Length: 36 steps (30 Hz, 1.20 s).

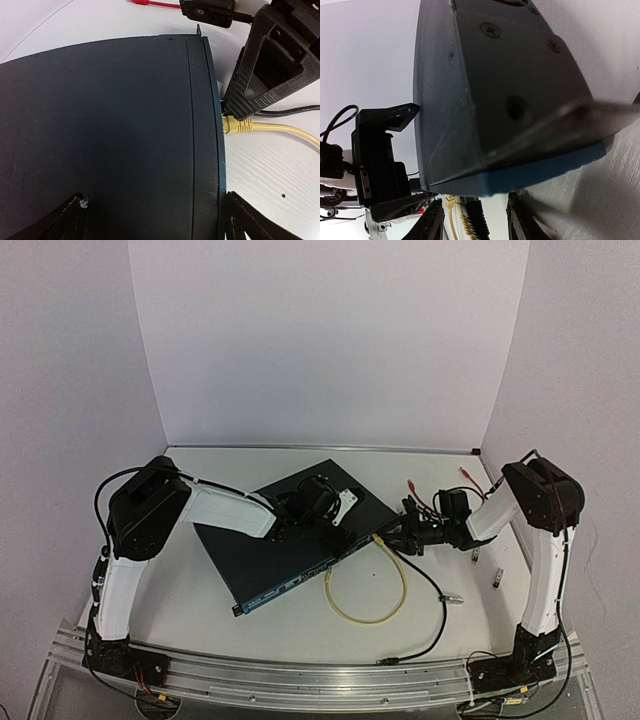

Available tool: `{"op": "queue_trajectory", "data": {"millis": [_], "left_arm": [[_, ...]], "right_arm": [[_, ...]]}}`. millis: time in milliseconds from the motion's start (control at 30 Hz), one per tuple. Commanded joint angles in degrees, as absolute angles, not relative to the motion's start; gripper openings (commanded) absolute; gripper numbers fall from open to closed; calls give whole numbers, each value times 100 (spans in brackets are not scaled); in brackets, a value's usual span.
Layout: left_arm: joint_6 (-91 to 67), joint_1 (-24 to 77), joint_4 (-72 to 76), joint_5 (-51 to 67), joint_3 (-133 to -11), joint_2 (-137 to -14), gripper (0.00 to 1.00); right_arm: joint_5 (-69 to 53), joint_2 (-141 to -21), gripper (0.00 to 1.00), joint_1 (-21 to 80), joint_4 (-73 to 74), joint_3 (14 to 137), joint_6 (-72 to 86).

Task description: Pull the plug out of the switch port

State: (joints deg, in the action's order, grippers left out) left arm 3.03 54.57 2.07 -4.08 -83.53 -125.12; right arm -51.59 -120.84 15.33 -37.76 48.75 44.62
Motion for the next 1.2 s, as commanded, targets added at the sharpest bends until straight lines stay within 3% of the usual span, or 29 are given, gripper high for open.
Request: {"op": "queue_trajectory", "data": {"millis": [0, 867, 1167], "left_arm": [[126, 5300, -615, -405, -8104, -12892, 93], [97, 5300, -652, -403, -8102, -12937, 93], [114, 5300, -675, -395, -8119, -12957, 93]], "right_arm": [[-4822, -12303, 40, 1564, -3920, 4816, 4713], [-4629, -12553, 29, 1559, -4603, 4798, 5457], [-4696, -12578, 30, 1561, -4697, 4673, 5353]]}}
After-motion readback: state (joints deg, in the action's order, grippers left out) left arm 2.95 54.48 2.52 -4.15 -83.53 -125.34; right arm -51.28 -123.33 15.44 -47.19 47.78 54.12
